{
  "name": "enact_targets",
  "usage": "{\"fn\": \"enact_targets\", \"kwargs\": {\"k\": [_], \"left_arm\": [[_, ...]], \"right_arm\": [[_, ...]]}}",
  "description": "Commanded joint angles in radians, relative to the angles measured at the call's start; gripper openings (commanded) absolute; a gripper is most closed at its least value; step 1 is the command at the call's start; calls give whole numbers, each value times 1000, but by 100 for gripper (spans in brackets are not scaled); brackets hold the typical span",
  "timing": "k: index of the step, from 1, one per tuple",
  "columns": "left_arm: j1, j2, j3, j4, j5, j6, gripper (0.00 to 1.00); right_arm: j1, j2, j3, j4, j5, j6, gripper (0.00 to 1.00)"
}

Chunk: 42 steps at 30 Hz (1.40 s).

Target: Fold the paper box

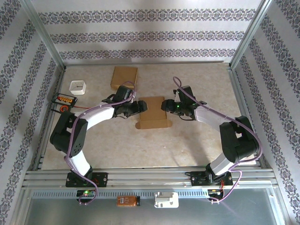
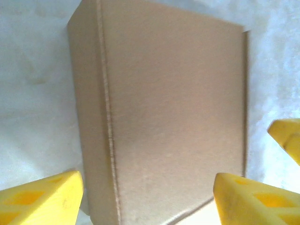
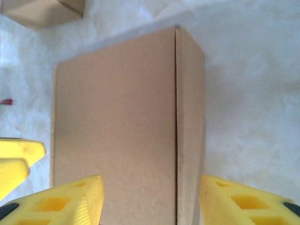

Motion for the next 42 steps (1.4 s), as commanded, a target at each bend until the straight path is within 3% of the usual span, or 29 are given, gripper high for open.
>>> {"fn": "enact_targets", "kwargs": {"k": [1,7,15,20,34,42], "left_arm": [[13,-53,13,15,-24,0,78],[30,-74,-26,28,-28,2,83],[35,-34,-50,102,20,-55,87],[37,-16,-68,165,53,-91,88],[94,64,-152,420,214,-242,93],[89,126,-174,606,276,-323,95]], "right_arm": [[-26,29,24,22,-20,21,52],[-55,79,-8,88,-77,45,39],[-56,140,-80,197,-166,114,35],[-61,158,-117,221,-162,118,21],[-160,190,-213,376,-356,150,17],[-183,221,-221,401,-377,156,16]]}}
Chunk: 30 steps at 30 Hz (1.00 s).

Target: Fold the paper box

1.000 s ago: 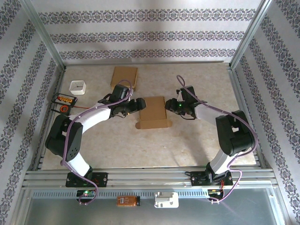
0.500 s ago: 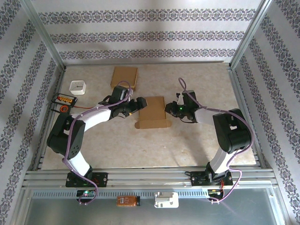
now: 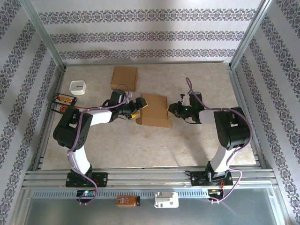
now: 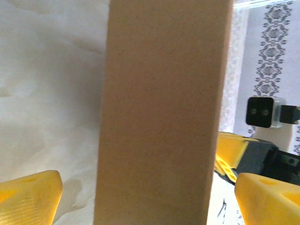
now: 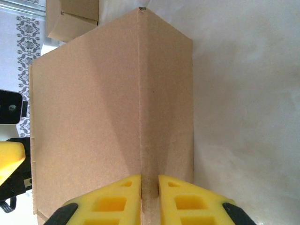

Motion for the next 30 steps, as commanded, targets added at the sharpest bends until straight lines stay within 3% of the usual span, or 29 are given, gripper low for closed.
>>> {"fn": "enact_targets", "kwargs": {"k": [1,7,19,25,30], "left_arm": [[2,25,-12,140,37,-54,95],[-21,73,-28,248,8,-111,88],[-91,184,-80,626,-88,-324,73],[-95,154,-82,579,-120,-286,70],[-95,96,-90,514,-152,-247,61]], "right_arm": [[-6,48,-34,-50,24,2,17],[-7,59,-30,-55,36,7,17],[-7,45,-37,-63,41,-1,18],[-7,34,-35,-68,44,12,20],[4,-55,-50,-86,50,26,27]]}}
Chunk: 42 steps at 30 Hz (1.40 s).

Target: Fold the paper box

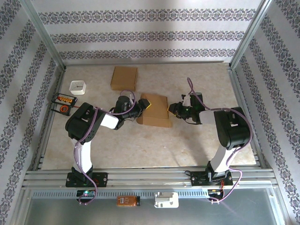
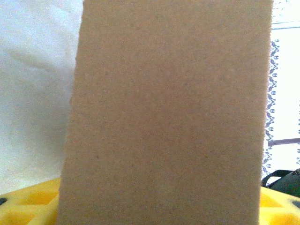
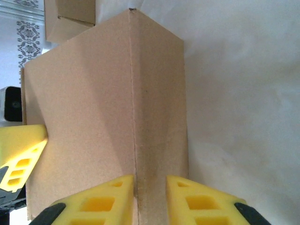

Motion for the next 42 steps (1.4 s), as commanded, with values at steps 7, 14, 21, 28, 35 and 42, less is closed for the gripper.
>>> {"fn": "enact_targets", "kwargs": {"k": [7,14,21,28,35,42], "left_arm": [[-12,-159,27,-153,-54,103,59],[-11,-330,143,-568,-142,303,58],[-5,-445,211,-780,-243,357,52],[18,-473,230,-795,-221,263,48],[35,-490,216,-785,-216,220,47],[42,-494,204,-785,-184,172,46]], "right_arm": [[37,-302,-1,-249,121,-60,42],[273,-683,17,-341,555,-455,72],[483,-767,-25,-216,599,-916,98],[684,-602,-68,13,785,-1516,98],[698,-376,-65,281,900,-1712,98],[701,-150,-59,595,1052,-1877,98]]}}
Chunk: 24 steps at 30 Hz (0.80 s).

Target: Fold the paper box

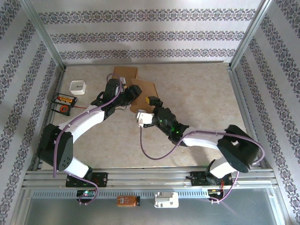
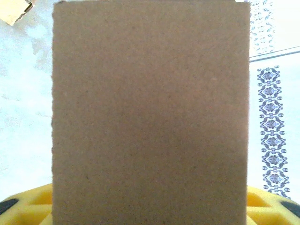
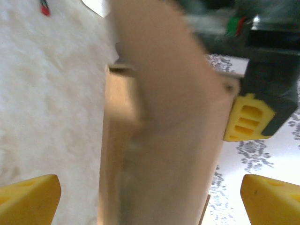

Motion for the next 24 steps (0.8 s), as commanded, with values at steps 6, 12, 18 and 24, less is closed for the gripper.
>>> {"fn": "enact_targets", "kwargs": {"k": [6,12,18,24], "left_arm": [[16,-51,-11,7,34,-56,46],[16,-58,-11,5,40,-40,46],[17,-70,-12,10,46,-35,49],[17,-120,-38,18,-5,4,61]], "right_arm": [[13,195,20,373,199,-215,97],[13,196,16,378,174,-166,83],[12,189,7,362,156,-111,61],[14,159,-35,330,137,-69,58]]}}
